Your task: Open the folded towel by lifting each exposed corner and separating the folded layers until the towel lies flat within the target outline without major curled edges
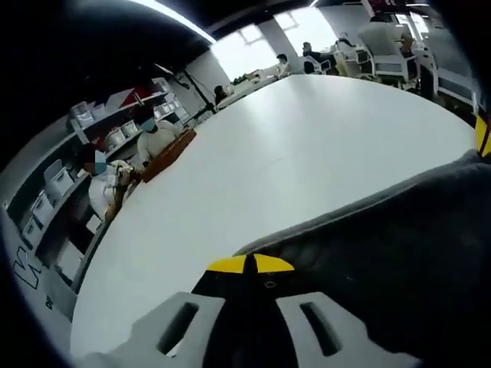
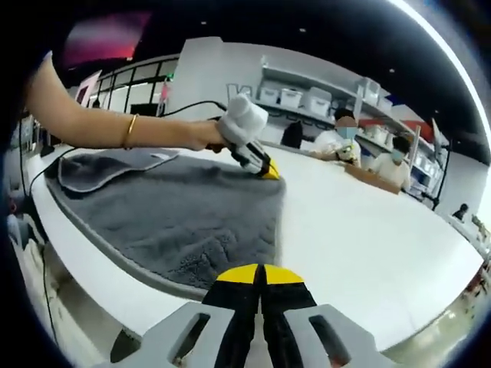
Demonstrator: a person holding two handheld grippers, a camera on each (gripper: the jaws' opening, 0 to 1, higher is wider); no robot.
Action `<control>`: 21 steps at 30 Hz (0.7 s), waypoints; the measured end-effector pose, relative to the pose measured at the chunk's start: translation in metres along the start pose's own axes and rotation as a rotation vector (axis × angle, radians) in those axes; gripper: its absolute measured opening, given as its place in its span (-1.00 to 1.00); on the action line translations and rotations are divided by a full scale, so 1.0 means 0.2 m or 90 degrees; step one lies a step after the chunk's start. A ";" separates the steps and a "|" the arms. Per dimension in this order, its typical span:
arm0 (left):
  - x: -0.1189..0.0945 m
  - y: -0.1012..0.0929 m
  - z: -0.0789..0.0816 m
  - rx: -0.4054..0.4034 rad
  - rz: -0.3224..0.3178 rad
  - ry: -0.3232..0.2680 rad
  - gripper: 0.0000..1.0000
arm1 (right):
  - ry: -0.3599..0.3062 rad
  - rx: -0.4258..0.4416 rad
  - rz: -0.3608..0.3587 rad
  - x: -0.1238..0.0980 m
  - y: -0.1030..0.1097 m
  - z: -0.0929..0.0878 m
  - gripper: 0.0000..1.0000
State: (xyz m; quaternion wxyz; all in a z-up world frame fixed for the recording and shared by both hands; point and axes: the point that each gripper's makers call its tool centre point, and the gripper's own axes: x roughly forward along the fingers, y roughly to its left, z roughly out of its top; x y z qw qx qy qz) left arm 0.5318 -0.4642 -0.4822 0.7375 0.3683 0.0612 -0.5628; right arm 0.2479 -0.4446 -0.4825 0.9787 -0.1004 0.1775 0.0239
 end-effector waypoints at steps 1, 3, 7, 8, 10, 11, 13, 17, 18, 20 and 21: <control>0.00 0.00 0.00 -0.002 0.000 0.000 -1.00 | -0.001 0.007 -0.002 0.00 0.00 0.00 -1.00; 0.00 -0.02 0.00 -0.031 -0.009 -0.004 -1.00 | -0.008 0.039 -0.022 -0.01 -0.02 -0.01 -1.00; -0.02 -0.03 0.01 -0.067 -0.028 -0.011 -0.99 | -0.003 0.034 -0.042 -0.02 -0.02 -0.02 -1.00; -0.03 -0.05 0.01 -0.059 -0.026 -0.009 -0.99 | 0.003 0.017 -0.053 -0.02 -0.02 -0.02 -1.00; -0.03 -0.04 0.01 -0.070 -0.019 -0.005 -0.99 | 0.009 0.004 -0.063 -0.02 -0.03 -0.02 -1.00; -0.02 -0.04 0.01 -0.082 -0.019 -0.001 -0.99 | 0.017 -0.008 -0.075 -0.02 -0.03 -0.02 -1.00; -0.02 -0.04 0.01 -0.083 -0.019 0.002 -0.99 | 0.019 -0.010 -0.081 -0.02 -0.04 -0.03 -1.00; -0.03 -0.05 0.01 -0.088 -0.016 0.001 -0.99 | 0.035 -0.014 -0.079 -0.02 -0.04 -0.02 -1.00; -0.03 -0.05 0.01 -0.088 -0.015 0.002 -0.99 | 0.037 -0.015 -0.078 -0.02 -0.04 -0.02 -1.00; -0.03 -0.05 0.01 -0.086 -0.013 0.003 -0.99 | 0.038 -0.014 -0.079 -0.02 -0.04 -0.03 -1.00; -0.03 -0.06 0.02 -0.085 -0.013 0.004 -0.99 | 0.038 -0.014 -0.079 -0.02 -0.04 -0.03 -1.00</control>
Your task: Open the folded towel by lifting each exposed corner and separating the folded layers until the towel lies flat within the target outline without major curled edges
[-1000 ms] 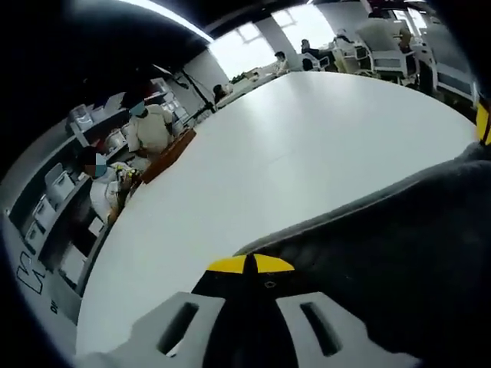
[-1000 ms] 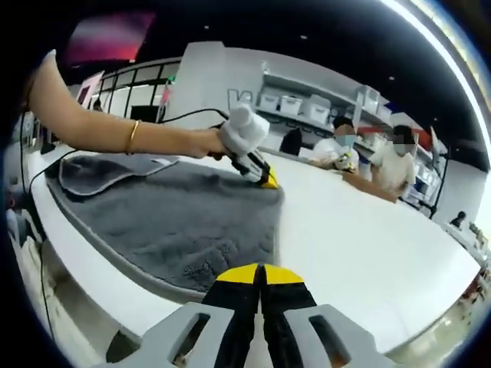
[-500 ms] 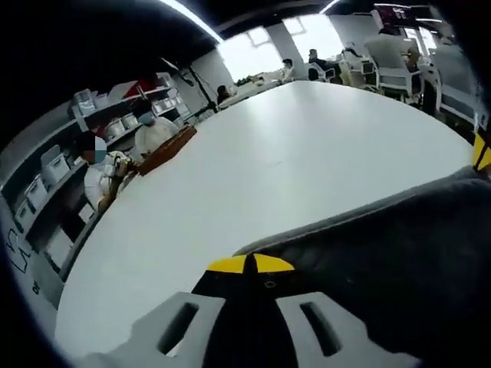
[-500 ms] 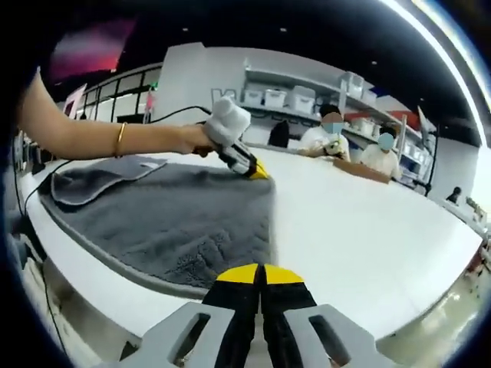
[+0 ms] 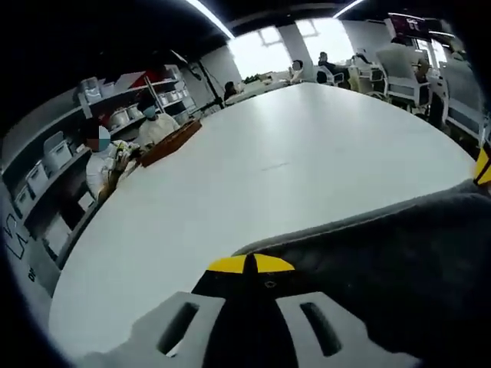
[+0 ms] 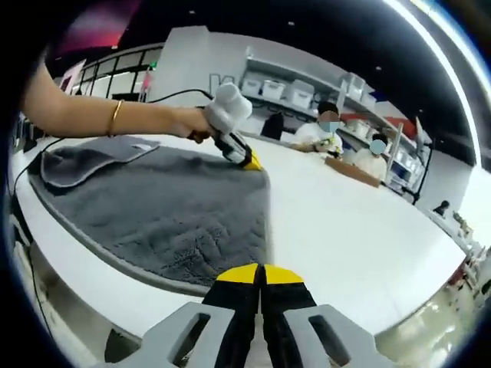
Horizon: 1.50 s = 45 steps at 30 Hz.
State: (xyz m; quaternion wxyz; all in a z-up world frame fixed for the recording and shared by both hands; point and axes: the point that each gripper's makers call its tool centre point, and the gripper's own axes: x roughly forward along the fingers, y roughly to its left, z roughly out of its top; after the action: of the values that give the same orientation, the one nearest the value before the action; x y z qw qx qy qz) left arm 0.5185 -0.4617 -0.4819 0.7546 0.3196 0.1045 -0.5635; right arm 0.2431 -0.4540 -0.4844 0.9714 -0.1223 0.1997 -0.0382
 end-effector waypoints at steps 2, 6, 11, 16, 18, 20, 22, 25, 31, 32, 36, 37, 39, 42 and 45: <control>-0.01 0.00 0.00 0.003 0.001 0.000 -0.99 | -0.001 -0.006 0.000 0.00 0.00 0.00 -1.00; -0.02 -0.02 0.00 -0.006 0.013 -0.009 -0.99 | -0.002 -0.005 0.004 0.01 0.00 0.00 -1.00; -0.04 0.00 0.01 -0.003 0.010 -0.004 -0.96 | -0.003 -0.004 0.005 0.02 -0.01 0.00 -1.00; -0.11 -0.02 0.02 -0.008 0.011 -0.009 -0.78 | -0.014 0.010 0.008 0.03 -0.01 0.00 -1.00; -0.14 -0.02 0.02 -0.016 0.011 -0.012 -0.66 | -0.015 0.013 0.008 0.03 -0.01 0.01 -1.00; -0.17 -0.02 0.01 -0.012 0.012 -0.012 -0.64 | -0.014 0.013 0.007 0.04 -0.01 0.01 -1.00; -0.20 -0.02 0.00 -0.007 0.011 -0.007 -0.66 | -0.014 0.011 0.006 0.04 -0.01 0.00 -1.00; -0.26 -0.03 -0.01 0.000 0.010 -0.003 -0.66 | -0.016 0.011 0.006 0.04 -0.01 0.00 -1.00; -0.37 -0.05 -0.05 0.014 0.009 -0.007 -0.64 | -0.020 0.003 0.003 0.06 -0.03 0.03 -1.00; -0.38 -0.05 -0.05 0.017 0.010 -0.007 -0.64 | -0.026 0.005 0.002 0.06 -0.03 0.04 -1.00; -0.47 -0.06 -0.14 0.049 0.015 0.010 -0.63 | -0.039 0.000 0.002 0.05 -0.04 0.08 -1.00; -0.46 -0.04 -0.15 0.046 0.017 0.011 -0.62 | -0.040 -0.004 0.002 0.05 -0.04 0.08 -1.00; -0.46 -0.03 -0.15 0.045 0.020 0.009 -0.61 | -0.042 -0.006 0.004 0.05 -0.03 0.09 -1.00; -0.51 -0.03 -0.17 0.038 0.026 0.004 -0.60 | -0.052 -0.008 0.019 0.05 -0.01 0.12 -1.00; -0.53 -0.03 -0.17 0.035 0.027 0.002 -0.55 | -0.056 -0.010 0.031 0.05 0.02 0.14 -1.00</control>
State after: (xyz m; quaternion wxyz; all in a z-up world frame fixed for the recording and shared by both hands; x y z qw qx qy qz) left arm 0.4845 -0.3586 -0.4559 0.7571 0.3430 0.0834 -0.5497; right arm 0.2631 -0.4456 -0.4647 0.9790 -0.1264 0.1600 -0.0073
